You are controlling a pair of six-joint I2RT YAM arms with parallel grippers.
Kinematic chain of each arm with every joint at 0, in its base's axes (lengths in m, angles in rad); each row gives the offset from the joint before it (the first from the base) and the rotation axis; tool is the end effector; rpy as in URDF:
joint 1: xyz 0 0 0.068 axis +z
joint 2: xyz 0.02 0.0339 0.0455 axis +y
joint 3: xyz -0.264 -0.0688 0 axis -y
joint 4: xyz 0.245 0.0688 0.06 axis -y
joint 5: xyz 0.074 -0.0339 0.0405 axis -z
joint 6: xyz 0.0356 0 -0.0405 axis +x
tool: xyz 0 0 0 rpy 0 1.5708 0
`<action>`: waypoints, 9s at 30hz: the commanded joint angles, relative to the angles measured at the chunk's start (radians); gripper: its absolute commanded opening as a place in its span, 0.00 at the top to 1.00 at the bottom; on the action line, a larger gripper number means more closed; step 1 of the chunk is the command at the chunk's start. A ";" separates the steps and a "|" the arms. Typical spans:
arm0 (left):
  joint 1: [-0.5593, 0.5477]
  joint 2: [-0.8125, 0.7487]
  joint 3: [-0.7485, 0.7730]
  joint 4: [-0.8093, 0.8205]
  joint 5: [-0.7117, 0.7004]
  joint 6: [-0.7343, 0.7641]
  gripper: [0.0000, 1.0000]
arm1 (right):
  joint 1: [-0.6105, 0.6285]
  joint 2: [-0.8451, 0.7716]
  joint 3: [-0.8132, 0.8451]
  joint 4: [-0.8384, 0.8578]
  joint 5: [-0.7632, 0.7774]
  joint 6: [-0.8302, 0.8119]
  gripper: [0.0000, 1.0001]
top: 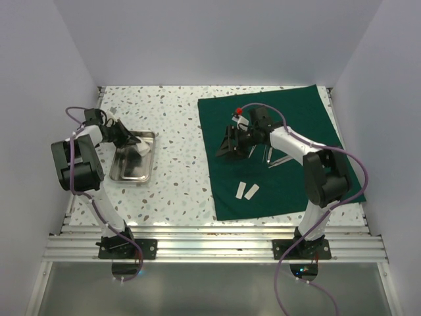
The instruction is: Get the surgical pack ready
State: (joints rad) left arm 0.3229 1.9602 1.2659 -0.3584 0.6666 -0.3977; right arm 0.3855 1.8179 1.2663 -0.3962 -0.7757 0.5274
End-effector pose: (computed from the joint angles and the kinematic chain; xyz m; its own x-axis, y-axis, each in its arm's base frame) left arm 0.3838 0.1052 0.1585 -0.7754 -0.5804 -0.2485 -0.2813 0.6700 -0.6870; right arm 0.3452 0.1670 0.2115 -0.9759 -0.0083 -0.2180 -0.1804 0.5926 0.7851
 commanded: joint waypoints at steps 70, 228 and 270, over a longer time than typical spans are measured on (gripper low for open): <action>-0.594 -0.402 -0.122 -0.185 -0.091 0.063 0.40 | -0.123 -0.371 -0.608 0.146 0.201 0.158 0.55; -0.370 -0.406 -0.165 -0.244 -0.153 0.053 0.45 | -0.149 -0.298 -0.642 0.143 0.249 0.174 0.51; -0.372 -0.351 -0.160 -0.231 -0.117 0.056 0.46 | -0.212 -0.174 -0.504 0.128 0.253 0.002 0.65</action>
State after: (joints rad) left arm -0.0471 1.6062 1.0893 -0.6182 0.5293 -0.3550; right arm 0.1738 1.6119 0.7471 -0.2970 -0.5381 0.5747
